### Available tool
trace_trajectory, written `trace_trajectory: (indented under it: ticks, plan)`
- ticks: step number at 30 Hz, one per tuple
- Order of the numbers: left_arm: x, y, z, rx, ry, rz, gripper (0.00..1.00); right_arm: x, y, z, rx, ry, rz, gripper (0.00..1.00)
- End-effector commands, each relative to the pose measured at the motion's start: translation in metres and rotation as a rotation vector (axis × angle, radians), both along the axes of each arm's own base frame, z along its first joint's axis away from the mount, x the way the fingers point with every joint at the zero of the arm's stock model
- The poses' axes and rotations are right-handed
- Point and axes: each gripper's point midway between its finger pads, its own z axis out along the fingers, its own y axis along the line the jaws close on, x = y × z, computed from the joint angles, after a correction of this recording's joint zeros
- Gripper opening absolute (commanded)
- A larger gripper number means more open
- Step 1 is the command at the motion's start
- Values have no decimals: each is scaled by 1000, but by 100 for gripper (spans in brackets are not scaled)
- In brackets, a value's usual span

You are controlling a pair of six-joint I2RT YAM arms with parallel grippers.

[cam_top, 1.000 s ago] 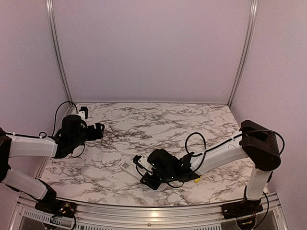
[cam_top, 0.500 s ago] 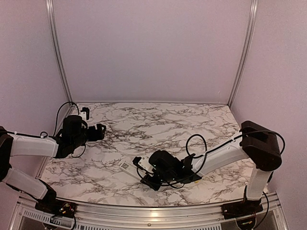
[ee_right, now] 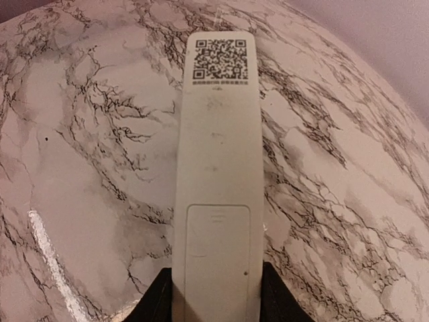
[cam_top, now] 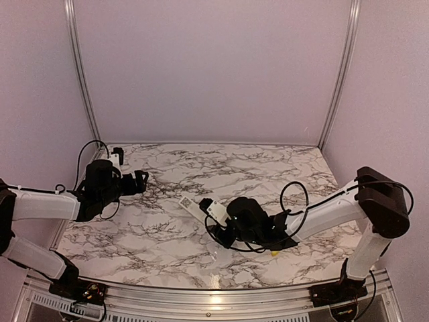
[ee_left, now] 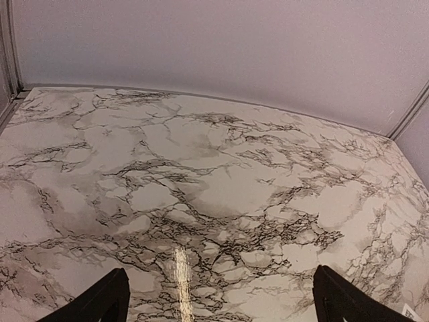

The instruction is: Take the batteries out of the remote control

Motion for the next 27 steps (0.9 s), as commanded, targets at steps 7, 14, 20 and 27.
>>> trace_trajectory:
  ticks: [7,14,20,27]
  plan:
    - [-11,-27,25,-71,-14,-163,99,30,-9,56,95,-277,5,0]
    - [-44,-67,39,-206,-14,-440,99,26,-19,72,117,-389,69,0]
    - [-60,-91,42,-295,29,-586,98,19,-23,86,124,-488,117,0]
    - [-74,-114,37,-312,75,-693,96,21,-18,102,125,-578,143,0]
